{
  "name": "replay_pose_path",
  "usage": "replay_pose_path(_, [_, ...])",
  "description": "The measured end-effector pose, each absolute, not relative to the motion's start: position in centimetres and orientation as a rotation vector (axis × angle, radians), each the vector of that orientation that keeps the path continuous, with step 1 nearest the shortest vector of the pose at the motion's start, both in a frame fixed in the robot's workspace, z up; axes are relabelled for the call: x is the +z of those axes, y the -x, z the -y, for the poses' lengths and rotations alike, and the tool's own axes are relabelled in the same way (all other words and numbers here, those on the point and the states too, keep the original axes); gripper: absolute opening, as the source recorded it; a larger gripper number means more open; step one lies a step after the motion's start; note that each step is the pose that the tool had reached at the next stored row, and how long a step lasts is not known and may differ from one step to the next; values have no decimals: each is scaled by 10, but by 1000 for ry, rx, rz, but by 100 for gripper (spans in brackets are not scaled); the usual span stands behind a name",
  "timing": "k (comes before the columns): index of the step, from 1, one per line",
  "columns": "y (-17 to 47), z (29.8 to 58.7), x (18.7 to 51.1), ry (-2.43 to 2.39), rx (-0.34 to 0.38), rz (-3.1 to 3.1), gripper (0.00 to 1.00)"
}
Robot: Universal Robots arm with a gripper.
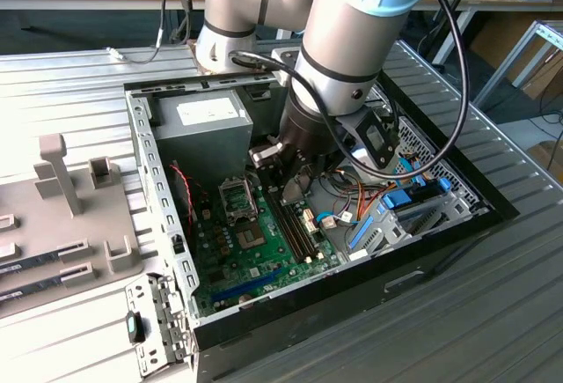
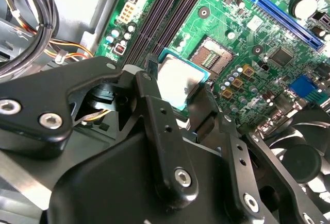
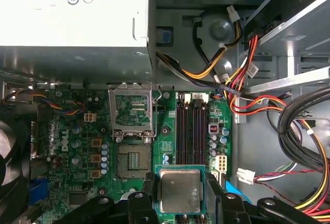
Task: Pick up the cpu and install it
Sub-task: 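Place the cpu into insertion slot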
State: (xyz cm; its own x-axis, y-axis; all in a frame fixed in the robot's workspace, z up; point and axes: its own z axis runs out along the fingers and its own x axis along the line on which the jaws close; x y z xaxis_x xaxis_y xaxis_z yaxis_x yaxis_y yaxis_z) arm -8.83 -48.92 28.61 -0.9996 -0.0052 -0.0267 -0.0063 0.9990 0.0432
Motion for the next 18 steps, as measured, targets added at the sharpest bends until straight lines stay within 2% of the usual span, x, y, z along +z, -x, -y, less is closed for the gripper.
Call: replay_pose_path(18, [91, 487, 283, 9, 67, -3114, 47])
